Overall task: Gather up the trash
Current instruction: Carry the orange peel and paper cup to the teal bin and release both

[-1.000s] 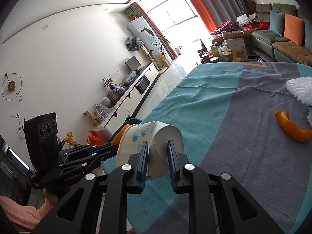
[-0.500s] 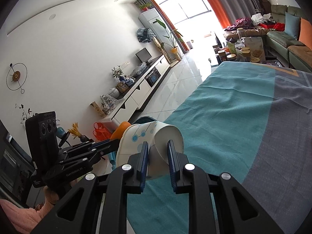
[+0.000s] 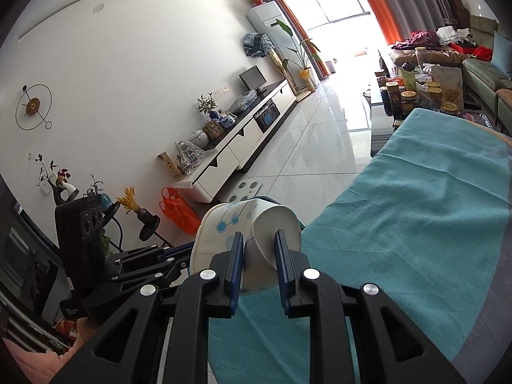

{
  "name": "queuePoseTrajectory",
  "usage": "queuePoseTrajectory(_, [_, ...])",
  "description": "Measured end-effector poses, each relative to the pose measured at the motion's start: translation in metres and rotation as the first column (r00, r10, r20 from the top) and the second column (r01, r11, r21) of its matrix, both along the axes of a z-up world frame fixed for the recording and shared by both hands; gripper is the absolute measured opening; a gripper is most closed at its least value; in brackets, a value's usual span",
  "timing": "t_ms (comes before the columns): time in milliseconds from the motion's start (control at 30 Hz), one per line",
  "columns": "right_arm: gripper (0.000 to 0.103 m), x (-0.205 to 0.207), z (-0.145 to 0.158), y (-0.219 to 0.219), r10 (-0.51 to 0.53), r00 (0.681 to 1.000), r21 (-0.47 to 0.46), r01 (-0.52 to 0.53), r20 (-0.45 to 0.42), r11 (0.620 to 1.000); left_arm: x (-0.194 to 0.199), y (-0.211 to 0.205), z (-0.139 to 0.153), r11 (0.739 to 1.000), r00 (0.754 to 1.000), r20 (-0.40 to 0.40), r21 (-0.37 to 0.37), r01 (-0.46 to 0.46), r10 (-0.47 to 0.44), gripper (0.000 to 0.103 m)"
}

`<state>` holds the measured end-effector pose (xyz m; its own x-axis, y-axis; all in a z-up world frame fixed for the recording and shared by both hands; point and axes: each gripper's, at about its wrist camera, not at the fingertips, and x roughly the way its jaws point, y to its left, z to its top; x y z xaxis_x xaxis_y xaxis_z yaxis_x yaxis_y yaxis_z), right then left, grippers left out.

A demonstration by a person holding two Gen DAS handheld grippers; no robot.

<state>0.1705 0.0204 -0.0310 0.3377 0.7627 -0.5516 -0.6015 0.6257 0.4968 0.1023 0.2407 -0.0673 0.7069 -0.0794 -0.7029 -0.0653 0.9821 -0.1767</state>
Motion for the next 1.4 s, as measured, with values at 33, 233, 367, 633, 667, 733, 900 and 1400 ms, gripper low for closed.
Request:
queuePoseTrajectory(33, [0.018,0.002,-0.001,0.006,0.005,1.0,-0.01,-0.005,0.002,1.0,0.001,0.003,-0.003,1.0,1.0,-0.005,-0.001,-0.008,0.008,0.014])
queuePoseTrajectory(233, [0.018,0.015,-0.01,0.037,0.027,1.0,-0.064,-0.027,-0.008,0.998,0.012,0.02,-0.019,0.999,0.998,-0.041,-0.015,-0.05,0.049,0.014])
queuePoseTrajectory(367, [0.018,0.02,-0.018,0.054,0.035,0.999,-0.099,-0.037,-0.023,0.994,0.023,0.026,-0.03,0.997,0.996,-0.065,-0.023,-0.069,0.067,0.014])
queuePoseTrajectory(633, [0.019,0.028,-0.031,0.077,0.038,0.998,-0.159,-0.046,-0.05,0.986,0.041,0.033,-0.052,0.994,0.99,-0.108,-0.057,-0.093,0.087,0.016])
queuePoseTrajectory(667, [0.019,0.028,-0.032,0.079,0.034,0.998,-0.166,-0.043,-0.052,0.985,0.043,0.034,-0.053,0.994,0.99,-0.11,-0.058,-0.098,0.091,0.015])
queuePoseTrajectory(733, [0.019,0.03,-0.034,0.082,0.031,0.998,-0.167,-0.04,-0.058,0.985,0.045,0.035,-0.055,0.992,0.989,-0.112,-0.064,-0.105,0.097,0.015])
queuePoseTrajectory(900, [0.02,0.029,-0.033,0.078,0.029,0.998,-0.154,-0.038,-0.059,0.987,0.046,0.032,-0.056,0.993,0.989,-0.113,-0.058,-0.105,0.098,0.028])
queuePoseTrajectory(1400, [0.03,-0.008,-0.003,0.005,0.013,0.999,-0.084,-0.01,0.035,0.996,0.02,-0.018,-0.01,1.0,0.999,0.041,-0.011,0.018,-0.018,0.045])
